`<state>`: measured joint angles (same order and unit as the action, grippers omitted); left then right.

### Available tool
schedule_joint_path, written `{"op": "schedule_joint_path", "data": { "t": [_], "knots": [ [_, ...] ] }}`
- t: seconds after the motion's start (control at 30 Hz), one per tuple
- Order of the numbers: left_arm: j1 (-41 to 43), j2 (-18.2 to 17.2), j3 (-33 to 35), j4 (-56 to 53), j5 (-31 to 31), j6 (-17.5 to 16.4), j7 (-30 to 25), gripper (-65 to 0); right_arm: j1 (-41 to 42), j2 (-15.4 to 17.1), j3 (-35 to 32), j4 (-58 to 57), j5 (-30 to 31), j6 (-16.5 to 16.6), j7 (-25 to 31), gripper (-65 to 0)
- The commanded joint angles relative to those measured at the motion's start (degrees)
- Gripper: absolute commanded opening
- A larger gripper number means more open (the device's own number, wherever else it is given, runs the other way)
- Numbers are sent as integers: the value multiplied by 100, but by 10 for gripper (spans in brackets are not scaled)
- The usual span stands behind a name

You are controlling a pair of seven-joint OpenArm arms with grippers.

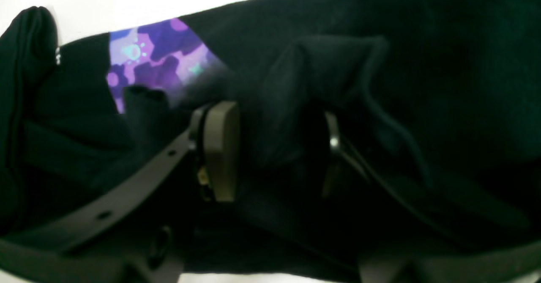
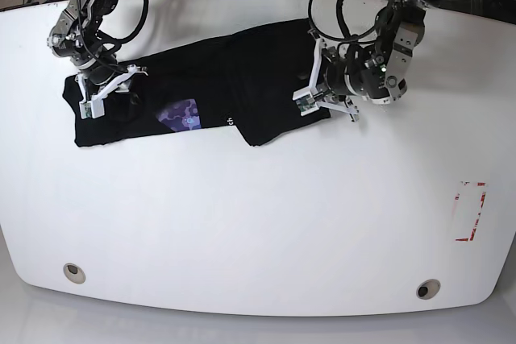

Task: Layout the t-shirt on the table in an organized manner, then fold the t-shirt properly
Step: 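Lay the end flat and release it with the left gripper, then pull the strip end outward with the right gripper to straighten it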

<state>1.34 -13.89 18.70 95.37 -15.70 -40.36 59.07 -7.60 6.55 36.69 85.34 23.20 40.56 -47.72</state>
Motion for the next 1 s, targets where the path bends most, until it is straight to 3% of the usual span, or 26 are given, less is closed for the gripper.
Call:
{"op": "schedule_joint_path", "data": {
  "t": [0.0, 0.23, 0.37, 0.5, 0.6, 0.77, 0.97],
  "knots": [
    [-68, -215, -19, 14, 230, 36, 234, -542, -80, 18, -25, -37, -303, -56, -454, -403],
    [-359, -593, 227, 14, 221, 36, 234, -542, -89, 18, -25, -20, -303, -56, -454, -395],
    [-385, -637, 271, 23, 221, 36, 234, -542, -71, 18, -25, 15, -303, -56, -454, -376],
    [-429, -637, 280, 23, 221, 36, 234, -542, -54, 9, -25, 147, -294, -56, -454, -295],
    [-482, -629, 280, 23, 221, 36, 234, -542, -54, 0, -25, 481, -241, -56, -542, -193],
    [-490, -611, 280, 23, 221, 36, 234, -542, -45, -35, -7, 1264, -223, -56, -1113, -63],
    [-508, -453, 244, 67, 212, 36, 234, -542, 34, -167, 37, 2064, 93, -56, -1597, -6]
  ]
}}
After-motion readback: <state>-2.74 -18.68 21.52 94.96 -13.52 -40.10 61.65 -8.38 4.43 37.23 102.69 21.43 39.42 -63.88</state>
